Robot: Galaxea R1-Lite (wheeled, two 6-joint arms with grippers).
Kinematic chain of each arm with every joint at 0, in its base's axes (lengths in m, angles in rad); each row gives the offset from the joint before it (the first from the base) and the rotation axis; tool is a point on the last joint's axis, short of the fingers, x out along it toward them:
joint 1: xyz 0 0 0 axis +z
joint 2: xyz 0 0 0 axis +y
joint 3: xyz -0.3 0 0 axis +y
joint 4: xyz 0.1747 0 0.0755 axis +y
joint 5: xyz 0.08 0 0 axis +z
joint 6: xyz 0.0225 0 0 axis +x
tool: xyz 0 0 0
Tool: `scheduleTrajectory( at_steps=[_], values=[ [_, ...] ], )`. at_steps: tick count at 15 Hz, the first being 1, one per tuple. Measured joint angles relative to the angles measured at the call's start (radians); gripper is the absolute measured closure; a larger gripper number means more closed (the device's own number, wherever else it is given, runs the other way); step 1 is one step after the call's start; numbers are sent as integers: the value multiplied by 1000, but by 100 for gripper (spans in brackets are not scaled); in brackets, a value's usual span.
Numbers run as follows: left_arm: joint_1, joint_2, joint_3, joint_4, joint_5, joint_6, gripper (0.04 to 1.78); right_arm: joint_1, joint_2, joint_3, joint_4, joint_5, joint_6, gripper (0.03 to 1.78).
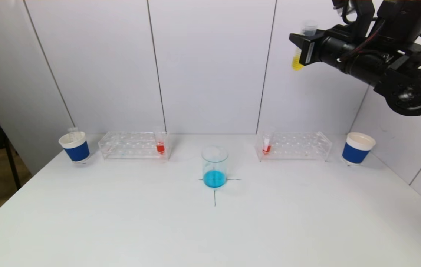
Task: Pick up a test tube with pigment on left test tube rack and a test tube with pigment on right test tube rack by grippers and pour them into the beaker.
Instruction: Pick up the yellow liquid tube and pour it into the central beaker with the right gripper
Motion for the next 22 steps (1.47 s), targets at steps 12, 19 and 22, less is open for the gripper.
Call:
scheduleTrajectory(
  at_steps=[12, 19, 22],
  values=[
    [0, 0, 0, 0, 0, -1, 6, 84, 263, -270, 99, 373, -415, 127],
    [0, 0, 0, 0, 1, -1, 6, 93, 417, -315, 99, 528, -591, 127],
    [0, 0, 0, 0, 1, -1, 6, 104, 450, -315, 98, 577, -649, 127]
  ],
)
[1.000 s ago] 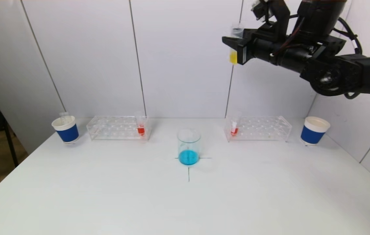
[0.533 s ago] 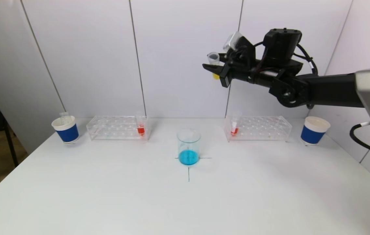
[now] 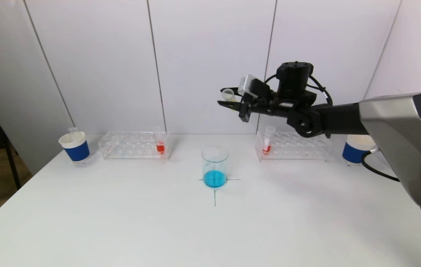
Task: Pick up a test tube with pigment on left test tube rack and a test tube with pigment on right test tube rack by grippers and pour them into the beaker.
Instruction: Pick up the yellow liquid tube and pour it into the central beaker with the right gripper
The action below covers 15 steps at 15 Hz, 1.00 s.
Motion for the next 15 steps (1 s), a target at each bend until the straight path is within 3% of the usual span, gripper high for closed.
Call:
scheduleTrajectory(
  at_steps=[2, 7, 12, 15],
  values=[
    [0, 0, 0, 0, 0, 0, 6, 5, 17, 3, -7, 29, -33, 127],
    [1, 0, 0, 0, 0, 1, 6, 18, 72, 24, -137, 77, -134, 127],
    [0, 0, 0, 0, 0, 1, 6, 26, 89, 48, -147, 95, -209, 127],
    [0, 0, 0, 0, 0, 1, 6, 30, 89, 69, -157, 109, -290, 127]
  ],
)
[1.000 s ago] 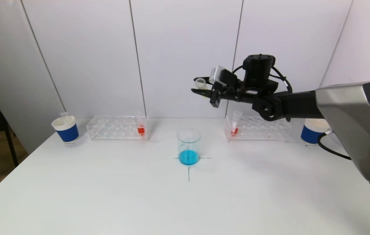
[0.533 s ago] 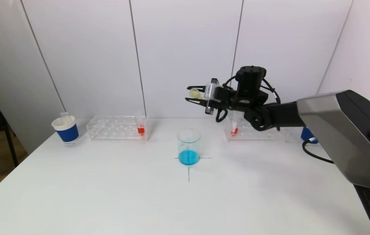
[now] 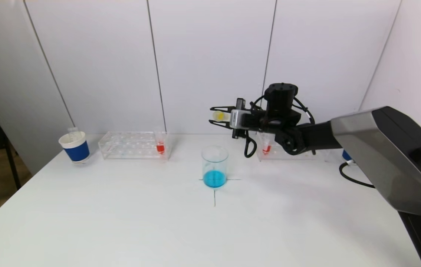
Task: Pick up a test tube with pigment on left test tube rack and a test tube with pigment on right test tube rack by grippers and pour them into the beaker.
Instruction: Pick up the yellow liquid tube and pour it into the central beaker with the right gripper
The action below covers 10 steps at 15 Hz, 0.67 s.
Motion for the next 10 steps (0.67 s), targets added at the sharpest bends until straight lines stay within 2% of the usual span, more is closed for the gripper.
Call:
scheduleTrajectory(
  at_steps=[10],
  values=[
    [0, 0, 0, 0, 0, 0, 6, 2, -1, 88, -69, 6, -204, 127]
  ],
)
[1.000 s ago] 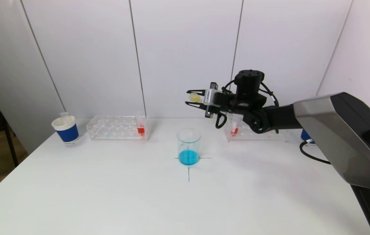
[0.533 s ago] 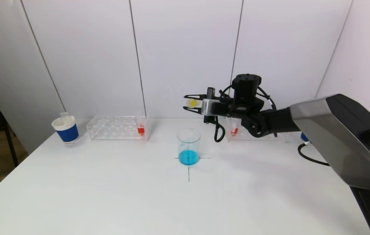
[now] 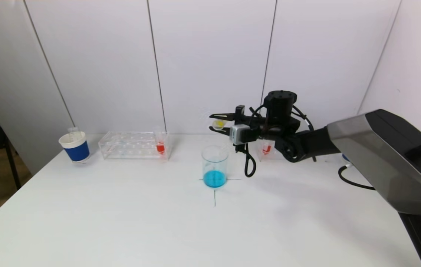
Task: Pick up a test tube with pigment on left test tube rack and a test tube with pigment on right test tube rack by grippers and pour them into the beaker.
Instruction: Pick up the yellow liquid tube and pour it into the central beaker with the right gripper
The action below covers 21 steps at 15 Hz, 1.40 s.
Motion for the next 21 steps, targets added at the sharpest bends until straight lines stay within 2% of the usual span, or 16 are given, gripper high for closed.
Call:
scheduleTrajectory(
  at_steps=[6, 14, 21],
  values=[
    [0, 0, 0, 0, 0, 0, 6, -4, 12, 3, -9, -11, -124, 127],
    [0, 0, 0, 0, 0, -1, 6, 2, 13, 38, -82, -3, -190, 127],
    [0, 0, 0, 0, 0, 0, 6, 2, 13, 51, -93, -6, -269, 127]
  ],
)
